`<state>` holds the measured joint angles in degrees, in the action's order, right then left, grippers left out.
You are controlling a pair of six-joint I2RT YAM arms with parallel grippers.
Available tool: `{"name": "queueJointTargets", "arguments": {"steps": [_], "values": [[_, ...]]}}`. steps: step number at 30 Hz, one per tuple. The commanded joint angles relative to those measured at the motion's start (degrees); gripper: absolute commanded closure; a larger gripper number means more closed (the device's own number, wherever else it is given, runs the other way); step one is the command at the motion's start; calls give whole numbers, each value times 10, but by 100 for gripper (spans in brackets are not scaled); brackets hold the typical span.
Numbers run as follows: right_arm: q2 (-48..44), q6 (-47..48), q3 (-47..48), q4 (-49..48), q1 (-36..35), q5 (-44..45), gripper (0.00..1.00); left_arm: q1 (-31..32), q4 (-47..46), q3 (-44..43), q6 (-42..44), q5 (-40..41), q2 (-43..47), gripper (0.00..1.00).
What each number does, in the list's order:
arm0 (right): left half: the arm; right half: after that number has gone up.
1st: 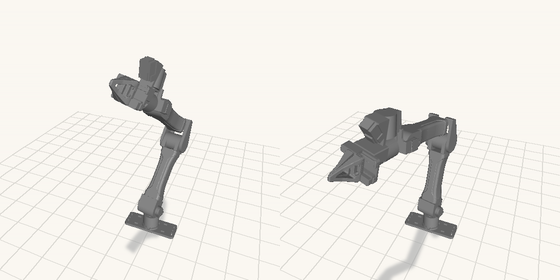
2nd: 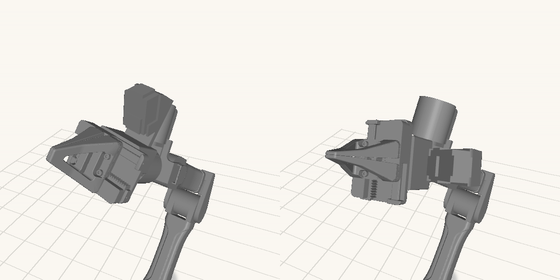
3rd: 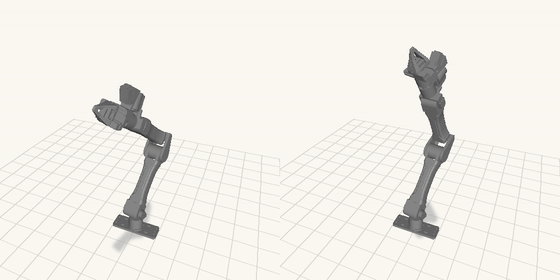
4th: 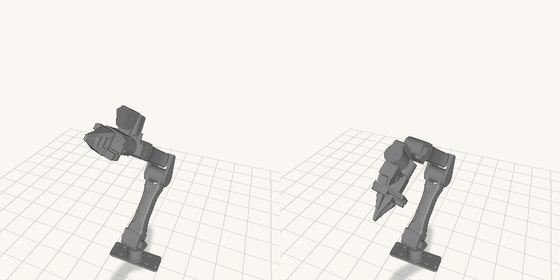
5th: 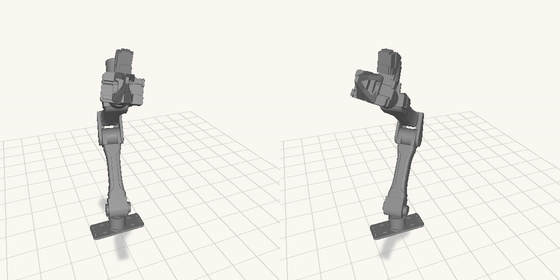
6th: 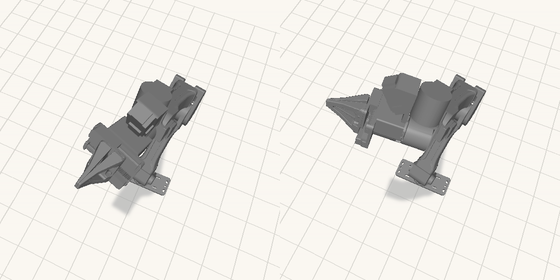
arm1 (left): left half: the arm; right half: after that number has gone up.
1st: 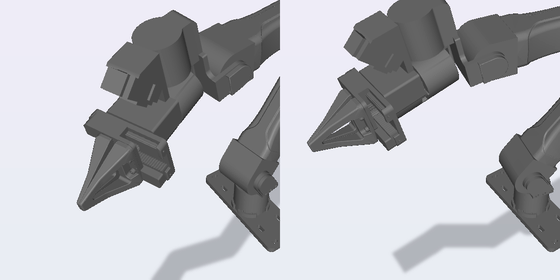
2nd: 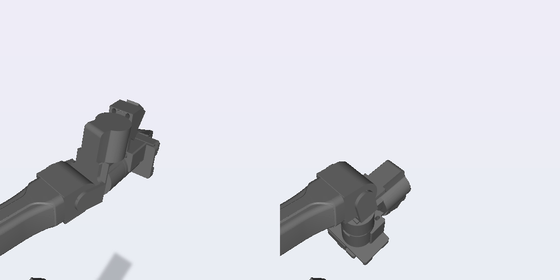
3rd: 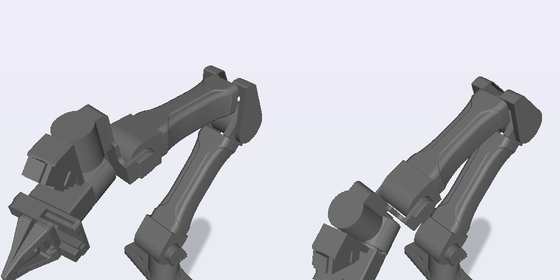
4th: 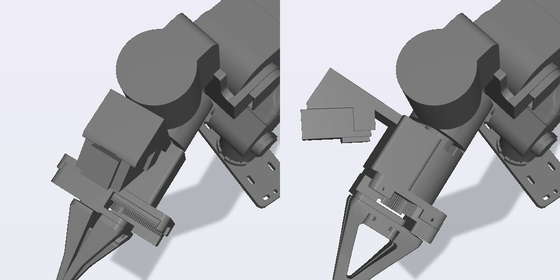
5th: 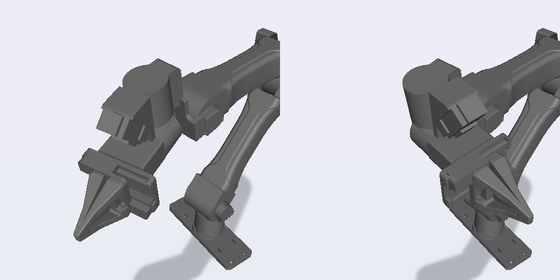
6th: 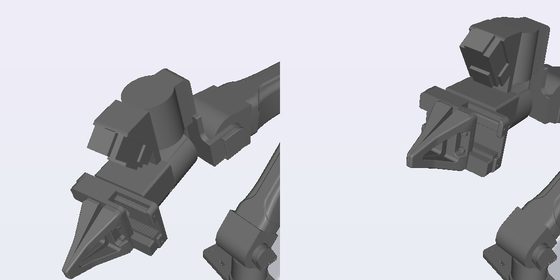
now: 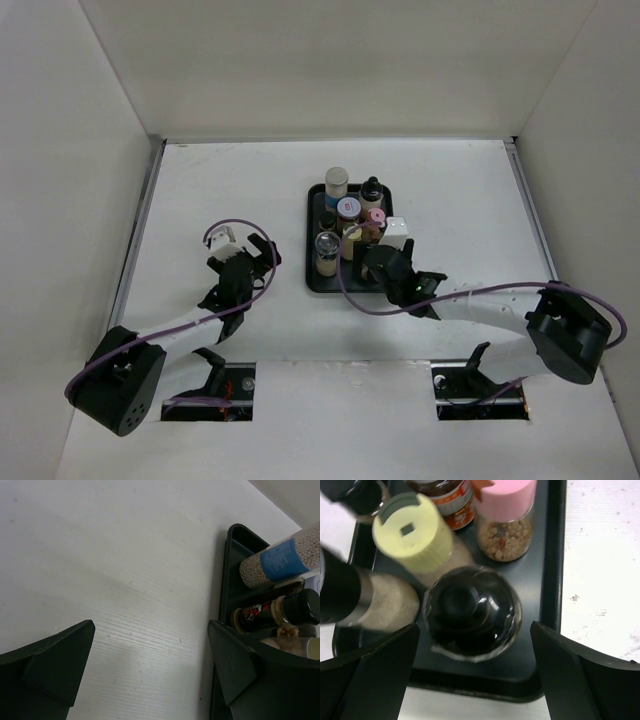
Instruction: Organize the condiment bottles
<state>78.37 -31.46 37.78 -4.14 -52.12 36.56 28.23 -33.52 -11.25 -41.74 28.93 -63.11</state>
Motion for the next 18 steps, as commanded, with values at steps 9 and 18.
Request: {"name": "queueJointTargets", "arguments": {"steps": [9,18], "values": [[-289,19,-81,-9,38,48,0,-11,62,-33,13,37,34,0],[-224,8,-63,-123,267,26,0,-10,77,-33,13,48,85,0]]}}
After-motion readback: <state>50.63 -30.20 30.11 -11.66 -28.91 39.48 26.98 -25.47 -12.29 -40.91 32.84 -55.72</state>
